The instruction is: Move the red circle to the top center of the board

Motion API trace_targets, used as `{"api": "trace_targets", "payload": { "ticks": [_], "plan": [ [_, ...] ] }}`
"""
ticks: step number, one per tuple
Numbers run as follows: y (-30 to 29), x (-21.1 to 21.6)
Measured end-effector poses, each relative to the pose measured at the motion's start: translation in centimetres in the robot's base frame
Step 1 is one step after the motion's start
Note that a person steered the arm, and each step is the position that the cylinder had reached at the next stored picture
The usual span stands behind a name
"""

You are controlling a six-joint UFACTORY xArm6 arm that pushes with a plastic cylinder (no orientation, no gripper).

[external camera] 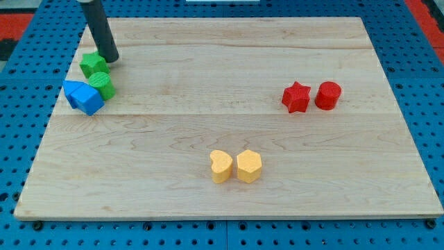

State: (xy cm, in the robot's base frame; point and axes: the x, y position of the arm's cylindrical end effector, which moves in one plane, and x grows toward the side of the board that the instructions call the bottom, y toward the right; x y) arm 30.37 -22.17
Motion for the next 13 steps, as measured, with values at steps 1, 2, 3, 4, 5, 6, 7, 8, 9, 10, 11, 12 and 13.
{"api": "trace_targets", "payload": {
  "ticks": [1,2,3,4,5,6,7,8,9,10,11,12,13],
  "plan": [
    [-1.5,3.0],
    [-1.5,4.0],
    [4.8,3.2],
    [15.7,5.6],
    [23.4,13.6],
    [32.0,16.2],
    [39.9,16.2],
    [45.1,14.7],
    [45.2,12.4],
    [43.9,11.2],
    [38.2,11.2],
    [32.8,11.2],
    [28.5,11.2]
  ]
}}
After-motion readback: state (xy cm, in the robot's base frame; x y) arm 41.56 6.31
